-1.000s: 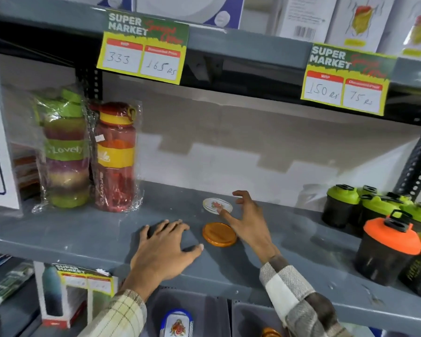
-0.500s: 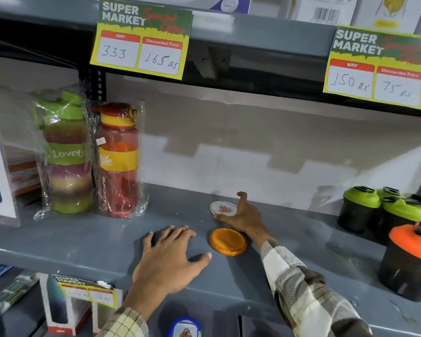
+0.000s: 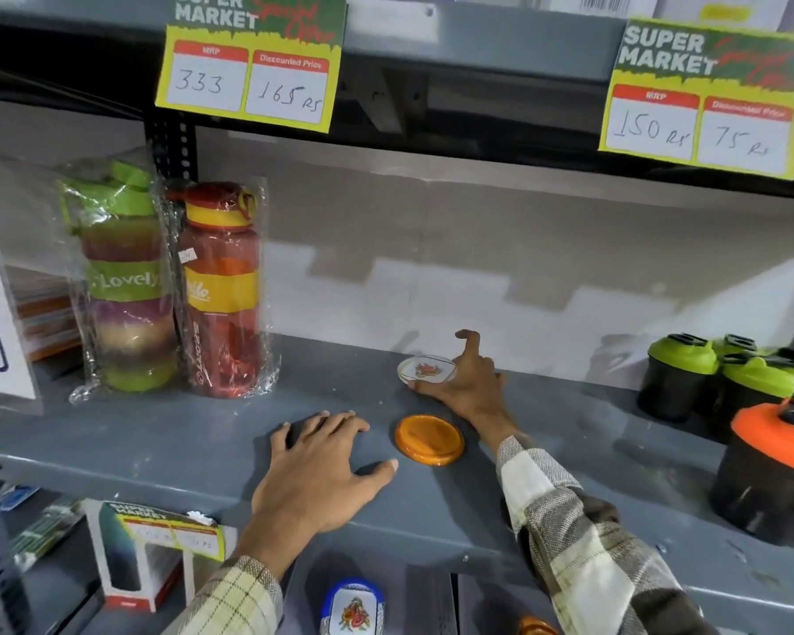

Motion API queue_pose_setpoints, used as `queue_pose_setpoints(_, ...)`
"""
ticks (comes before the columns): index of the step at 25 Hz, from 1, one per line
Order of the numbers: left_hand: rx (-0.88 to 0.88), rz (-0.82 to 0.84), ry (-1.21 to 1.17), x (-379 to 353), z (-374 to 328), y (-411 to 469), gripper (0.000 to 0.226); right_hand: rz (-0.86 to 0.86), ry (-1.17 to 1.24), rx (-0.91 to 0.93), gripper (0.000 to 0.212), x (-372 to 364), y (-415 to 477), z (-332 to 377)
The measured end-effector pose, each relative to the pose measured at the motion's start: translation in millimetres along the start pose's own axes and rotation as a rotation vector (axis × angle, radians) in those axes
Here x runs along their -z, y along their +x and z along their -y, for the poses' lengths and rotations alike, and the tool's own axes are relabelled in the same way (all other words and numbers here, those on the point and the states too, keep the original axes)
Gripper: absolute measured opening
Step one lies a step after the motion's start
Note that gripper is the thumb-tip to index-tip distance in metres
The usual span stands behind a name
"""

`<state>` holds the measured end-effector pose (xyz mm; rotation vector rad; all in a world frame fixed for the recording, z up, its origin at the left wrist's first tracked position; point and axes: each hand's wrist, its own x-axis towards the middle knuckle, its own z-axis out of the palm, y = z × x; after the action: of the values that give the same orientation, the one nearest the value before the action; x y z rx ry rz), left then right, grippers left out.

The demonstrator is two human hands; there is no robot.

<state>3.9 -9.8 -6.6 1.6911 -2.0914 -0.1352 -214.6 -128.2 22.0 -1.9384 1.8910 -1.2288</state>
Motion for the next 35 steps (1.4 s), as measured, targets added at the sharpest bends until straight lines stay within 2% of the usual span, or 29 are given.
queue_pose_setpoints(5,-0.008,0.001,0.003,1.1,0.0,-1.3,0.067,-0.159,0.086,0.146,0.100,36.1,-23.2,45.0)
queue_pose_setpoints(13,-0.007,-0.004,0.014,-3.8,2.7,2.9,0.070,-0.365,0.047,0.461,0.100,97.7,-112.7,98.3)
queue_pose_setpoints(17,-0.013,0.036,-0.008,-3.3,3.6,2.4,0.070,-0.432,0.061,0.527,0.097,117.2,-153.5,111.4)
queue_pose_setpoints(21,-0.025,-0.022,-0.056,-3.8,3.9,-2.1,0.069,-0.515,0.006,0.566,0.101,122.1,-177.1,115.4)
queue_pose_setpoints(25,-0.047,-0.010,-0.024,-3.3,3.4,-3.8,0.081,-0.580,-0.073,0.672,0.096,119.6,-191.8,115.6)
queue_pose_setpoints(29,-0.055,0.002,0.002,1.4,1.2,-5.5,0.095,-0.458,0.132,0.661,0.098,113.4,-203.7,115.0)
queue_pose_setpoints(33,-0.040,0.075,0.022,14.1,-5.7,-13.0,0.111,-0.198,0.538,0.416,0.089,100.3,-222.3,111.0)
queue_pose_setpoints(35,-0.073,0.111,0.060,20.0,-7.1,-18.3,0.108,-0.033,0.743,0.300,0.088,90.1,-236.2,103.9)
